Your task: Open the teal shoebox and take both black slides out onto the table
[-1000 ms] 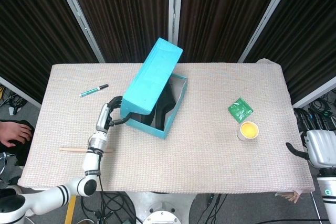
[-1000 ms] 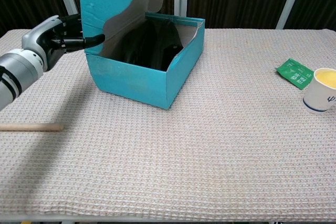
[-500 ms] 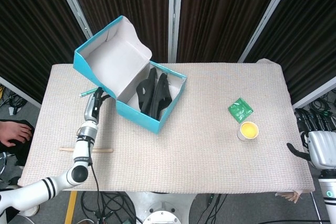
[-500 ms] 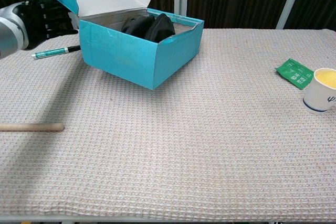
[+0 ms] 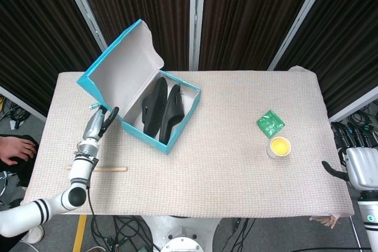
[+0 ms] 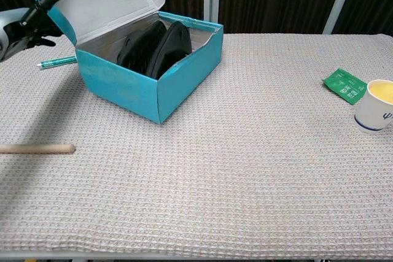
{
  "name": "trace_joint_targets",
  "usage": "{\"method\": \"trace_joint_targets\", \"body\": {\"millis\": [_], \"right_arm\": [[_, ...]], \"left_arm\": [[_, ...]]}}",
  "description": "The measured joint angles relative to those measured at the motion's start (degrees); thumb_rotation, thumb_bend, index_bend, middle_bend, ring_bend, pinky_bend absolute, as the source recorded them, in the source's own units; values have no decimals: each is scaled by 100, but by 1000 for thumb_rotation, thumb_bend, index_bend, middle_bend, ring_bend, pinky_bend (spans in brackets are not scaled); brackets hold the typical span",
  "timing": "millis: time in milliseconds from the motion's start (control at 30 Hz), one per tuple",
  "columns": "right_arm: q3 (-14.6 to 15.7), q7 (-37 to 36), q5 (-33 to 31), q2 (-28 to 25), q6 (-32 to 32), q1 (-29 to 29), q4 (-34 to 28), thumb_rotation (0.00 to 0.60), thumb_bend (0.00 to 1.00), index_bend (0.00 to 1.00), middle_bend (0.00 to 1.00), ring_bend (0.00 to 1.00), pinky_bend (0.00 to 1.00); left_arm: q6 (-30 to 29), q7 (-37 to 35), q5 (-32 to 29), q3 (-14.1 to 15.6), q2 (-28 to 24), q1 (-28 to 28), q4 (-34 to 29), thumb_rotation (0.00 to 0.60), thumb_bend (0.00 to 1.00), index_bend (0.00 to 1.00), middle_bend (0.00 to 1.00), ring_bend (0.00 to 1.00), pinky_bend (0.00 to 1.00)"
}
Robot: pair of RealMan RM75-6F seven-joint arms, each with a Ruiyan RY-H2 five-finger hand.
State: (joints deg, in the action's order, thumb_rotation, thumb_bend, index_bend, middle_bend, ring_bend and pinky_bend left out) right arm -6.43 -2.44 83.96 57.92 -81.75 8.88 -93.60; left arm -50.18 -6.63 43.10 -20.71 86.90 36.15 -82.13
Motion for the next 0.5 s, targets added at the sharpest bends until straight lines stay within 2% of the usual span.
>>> {"method": "trace_joint_targets", "body": {"millis": [167,333,500], "right_arm": [[10,-6,9,-11,-12,-13,-1,600,104,34,100,26,85],[11,-31,9,0,-25,-22,15,600,106,33,100,26,85],[14,-46,13,5,-12,-16,36,600,107,35,100,26,85]], "left_arm": [[313,662,-367,303,-301,168,-157,0,0,67,21,0,116],[868,718,-859,373,-549,291,-272,0,0,54,22,0,136],[606,622,-967,374,-600,293,-302,0,0,43,22,0,129]]}}
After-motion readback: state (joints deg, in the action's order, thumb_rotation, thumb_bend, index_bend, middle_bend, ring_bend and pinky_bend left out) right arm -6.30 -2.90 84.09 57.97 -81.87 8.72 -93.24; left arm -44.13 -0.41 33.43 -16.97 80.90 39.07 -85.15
